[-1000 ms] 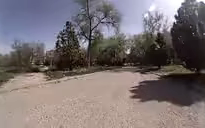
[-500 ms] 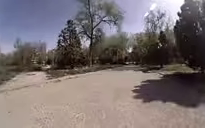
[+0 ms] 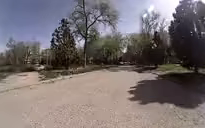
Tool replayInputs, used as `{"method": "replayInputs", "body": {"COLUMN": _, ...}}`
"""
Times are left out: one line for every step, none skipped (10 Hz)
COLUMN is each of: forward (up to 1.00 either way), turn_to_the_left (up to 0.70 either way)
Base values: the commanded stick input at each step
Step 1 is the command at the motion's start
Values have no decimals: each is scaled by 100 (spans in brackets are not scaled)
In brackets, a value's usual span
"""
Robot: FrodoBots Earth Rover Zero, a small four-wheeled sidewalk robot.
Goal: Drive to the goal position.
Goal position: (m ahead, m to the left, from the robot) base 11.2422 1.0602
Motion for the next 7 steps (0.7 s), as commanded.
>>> {"method": "replayInputs", "body": {"forward": 70, "turn_to_the_left": -32}}
{"method": "replayInputs", "body": {"forward": 70, "turn_to_the_left": -27}}
{"method": "replayInputs", "body": {"forward": 70, "turn_to_the_left": -23}}
{"method": "replayInputs", "body": {"forward": 70, "turn_to_the_left": -18}}
{"method": "replayInputs", "body": {"forward": 70, "turn_to_the_left": -14}}
{"method": "replayInputs", "body": {"forward": 70, "turn_to_the_left": -9}}
{"method": "replayInputs", "body": {"forward": 70, "turn_to_the_left": -5}}
